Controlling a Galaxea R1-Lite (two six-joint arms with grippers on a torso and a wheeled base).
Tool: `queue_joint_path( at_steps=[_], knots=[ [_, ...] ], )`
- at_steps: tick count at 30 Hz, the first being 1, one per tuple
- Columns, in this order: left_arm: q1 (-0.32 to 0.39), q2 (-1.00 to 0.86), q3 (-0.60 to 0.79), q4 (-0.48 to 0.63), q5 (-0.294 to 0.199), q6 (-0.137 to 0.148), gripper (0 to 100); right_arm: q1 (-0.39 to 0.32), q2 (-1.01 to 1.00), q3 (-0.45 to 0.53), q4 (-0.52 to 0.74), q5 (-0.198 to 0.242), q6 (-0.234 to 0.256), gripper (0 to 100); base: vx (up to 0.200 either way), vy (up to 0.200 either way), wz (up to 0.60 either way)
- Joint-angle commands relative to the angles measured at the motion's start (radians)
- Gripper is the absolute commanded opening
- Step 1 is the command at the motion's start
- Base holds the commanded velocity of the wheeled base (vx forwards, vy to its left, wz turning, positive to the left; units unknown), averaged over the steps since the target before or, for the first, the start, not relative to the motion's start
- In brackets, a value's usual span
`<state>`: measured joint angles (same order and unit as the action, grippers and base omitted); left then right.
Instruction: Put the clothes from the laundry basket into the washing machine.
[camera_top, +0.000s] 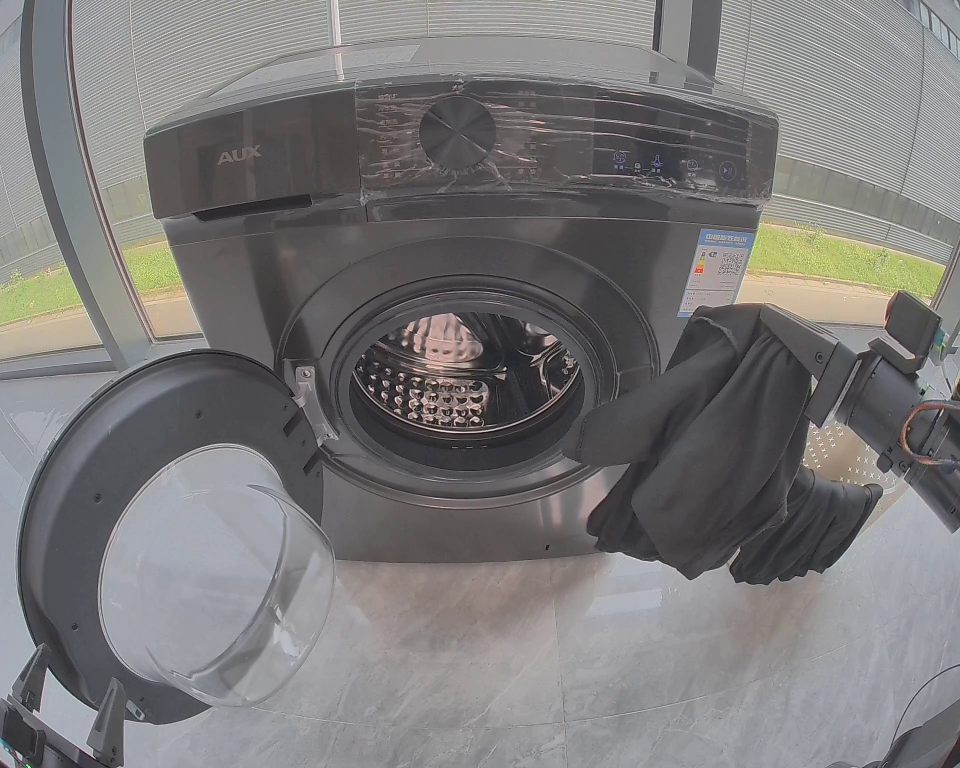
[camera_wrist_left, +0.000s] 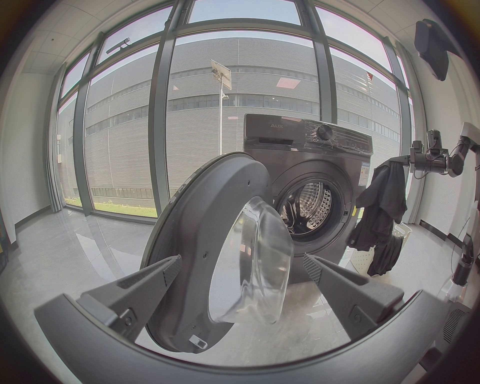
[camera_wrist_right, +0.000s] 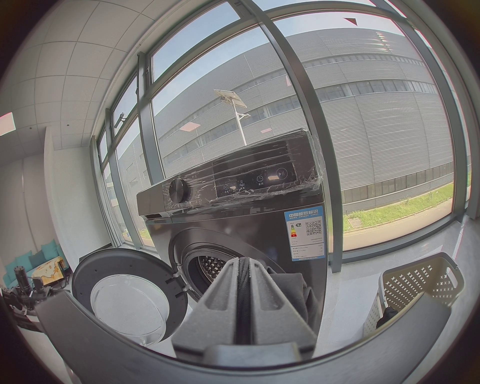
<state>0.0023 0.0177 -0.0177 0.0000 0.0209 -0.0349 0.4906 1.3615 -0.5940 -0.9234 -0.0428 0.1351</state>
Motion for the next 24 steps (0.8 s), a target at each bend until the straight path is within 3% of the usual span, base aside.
queue_joint_path(
  at_steps=[1, 10, 16, 24],
  knots=[
    [0.001, -0.018, 0.015, 0.0, 0.001, 0.0, 100, 0.0, 0.002, 0.003, -0.002, 0.0, 0.0, 0, 0.0, 0.0, 0.0],
    [0.001, -0.018, 0.015, 0.0, 0.001, 0.0, 100, 0.0, 0.002, 0.003, -0.002, 0.001, 0.0, 0, 0.0, 0.0, 0.0],
    [0.001, -0.018, 0.015, 0.0, 0.002, 0.001, 100, 0.0, 0.002, 0.005, -0.002, 0.001, 0.0, 0, 0.0, -0.2, 0.0],
    [0.001, -0.018, 0.015, 0.0, 0.002, 0.0, 100, 0.005, 0.002, 0.007, 0.001, 0.001, 0.0, 0, 0.0, 0.0, 0.0]
  ],
)
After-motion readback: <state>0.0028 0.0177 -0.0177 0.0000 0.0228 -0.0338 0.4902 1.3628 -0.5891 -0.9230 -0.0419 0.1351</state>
